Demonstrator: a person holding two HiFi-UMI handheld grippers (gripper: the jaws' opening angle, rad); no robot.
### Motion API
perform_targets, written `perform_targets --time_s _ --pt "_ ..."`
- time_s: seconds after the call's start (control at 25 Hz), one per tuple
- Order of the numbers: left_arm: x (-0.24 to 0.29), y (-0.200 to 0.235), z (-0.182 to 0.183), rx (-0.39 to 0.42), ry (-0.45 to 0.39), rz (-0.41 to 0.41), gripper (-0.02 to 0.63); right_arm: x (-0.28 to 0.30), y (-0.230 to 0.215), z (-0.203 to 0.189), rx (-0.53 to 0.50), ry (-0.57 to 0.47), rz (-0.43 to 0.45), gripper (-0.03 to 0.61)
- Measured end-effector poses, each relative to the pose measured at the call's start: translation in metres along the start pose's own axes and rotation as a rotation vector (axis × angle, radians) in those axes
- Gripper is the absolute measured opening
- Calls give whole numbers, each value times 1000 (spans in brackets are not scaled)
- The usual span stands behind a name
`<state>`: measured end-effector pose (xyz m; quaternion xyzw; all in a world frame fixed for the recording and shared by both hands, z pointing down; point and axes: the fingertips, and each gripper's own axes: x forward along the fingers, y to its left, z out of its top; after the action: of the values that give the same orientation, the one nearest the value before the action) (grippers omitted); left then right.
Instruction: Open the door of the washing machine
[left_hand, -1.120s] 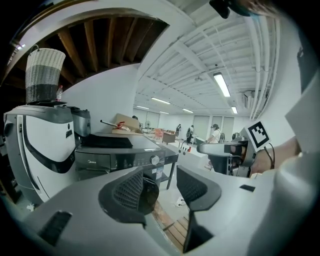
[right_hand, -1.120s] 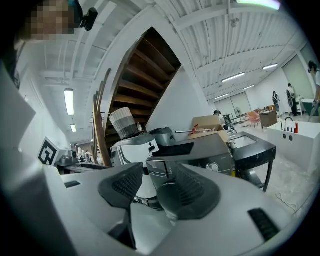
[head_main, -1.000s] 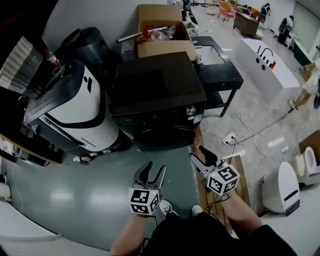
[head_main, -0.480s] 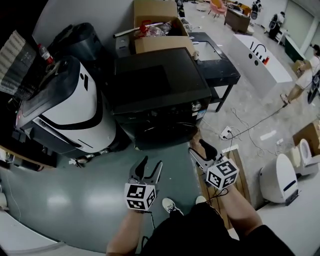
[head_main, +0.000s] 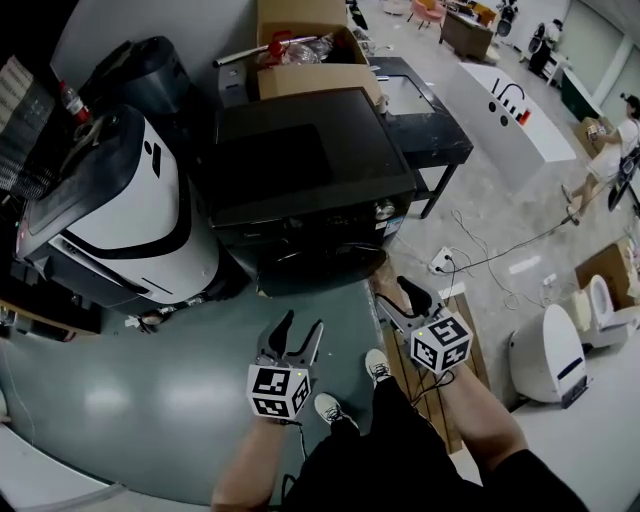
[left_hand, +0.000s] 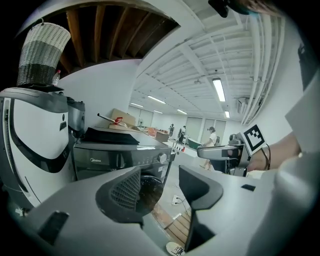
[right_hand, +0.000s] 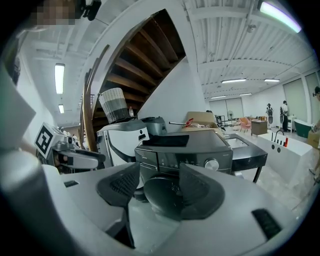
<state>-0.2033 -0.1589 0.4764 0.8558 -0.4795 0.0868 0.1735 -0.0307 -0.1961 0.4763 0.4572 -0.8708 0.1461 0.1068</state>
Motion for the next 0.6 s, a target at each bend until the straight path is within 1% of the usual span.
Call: perform_targets --time_s 0.32,0.6 --pt "52 1 -5 -24 -2 24 247 38 -52 -23 -29 66 44 246" --pt "111 1 -24 -46 39 66 249 80 -107 -57 -28 140 97 245"
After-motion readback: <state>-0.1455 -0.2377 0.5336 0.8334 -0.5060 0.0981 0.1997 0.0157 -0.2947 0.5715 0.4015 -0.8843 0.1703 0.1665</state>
